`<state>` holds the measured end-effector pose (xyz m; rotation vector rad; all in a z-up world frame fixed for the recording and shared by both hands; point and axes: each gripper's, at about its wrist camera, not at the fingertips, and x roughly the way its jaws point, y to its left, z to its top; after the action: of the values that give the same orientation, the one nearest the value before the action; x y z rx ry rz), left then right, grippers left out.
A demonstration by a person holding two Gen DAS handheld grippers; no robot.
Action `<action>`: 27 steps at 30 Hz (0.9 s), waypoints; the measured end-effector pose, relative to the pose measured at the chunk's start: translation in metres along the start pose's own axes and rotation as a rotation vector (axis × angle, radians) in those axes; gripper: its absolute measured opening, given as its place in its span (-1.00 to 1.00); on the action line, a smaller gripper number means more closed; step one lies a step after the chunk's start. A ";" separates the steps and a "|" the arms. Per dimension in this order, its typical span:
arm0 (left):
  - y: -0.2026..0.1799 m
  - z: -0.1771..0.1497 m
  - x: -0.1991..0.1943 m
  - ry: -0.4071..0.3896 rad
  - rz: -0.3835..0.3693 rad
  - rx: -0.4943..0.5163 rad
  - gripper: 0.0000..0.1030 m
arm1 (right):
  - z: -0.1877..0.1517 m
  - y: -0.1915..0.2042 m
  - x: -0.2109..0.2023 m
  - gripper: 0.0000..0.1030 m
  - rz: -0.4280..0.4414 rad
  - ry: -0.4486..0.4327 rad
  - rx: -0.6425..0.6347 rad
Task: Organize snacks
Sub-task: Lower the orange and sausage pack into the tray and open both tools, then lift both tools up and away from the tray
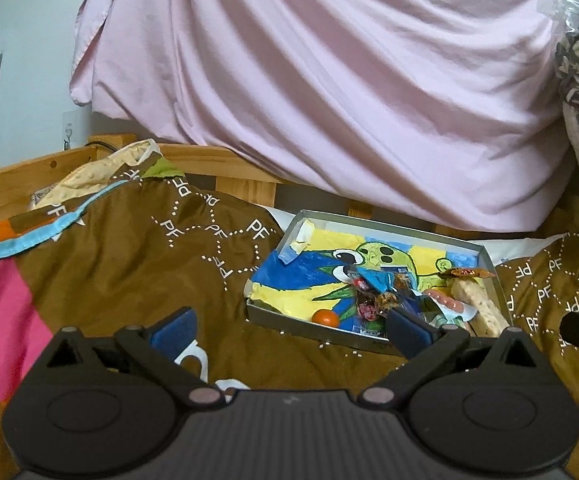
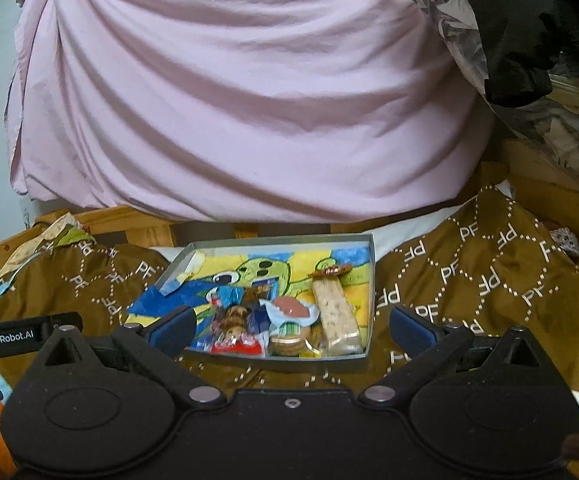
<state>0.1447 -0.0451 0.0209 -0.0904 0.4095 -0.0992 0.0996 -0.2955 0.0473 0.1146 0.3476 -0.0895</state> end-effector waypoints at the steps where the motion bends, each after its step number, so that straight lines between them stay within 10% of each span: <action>1: 0.000 -0.001 -0.004 -0.003 -0.001 0.004 0.99 | -0.002 0.002 -0.004 0.99 0.002 0.003 -0.002; 27: 0.010 -0.027 -0.043 0.020 -0.023 0.027 0.99 | -0.033 0.027 -0.030 0.99 -0.010 0.123 -0.071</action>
<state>0.0956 -0.0324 0.0118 -0.0675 0.4268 -0.1287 0.0633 -0.2627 0.0296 0.0485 0.4733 -0.0806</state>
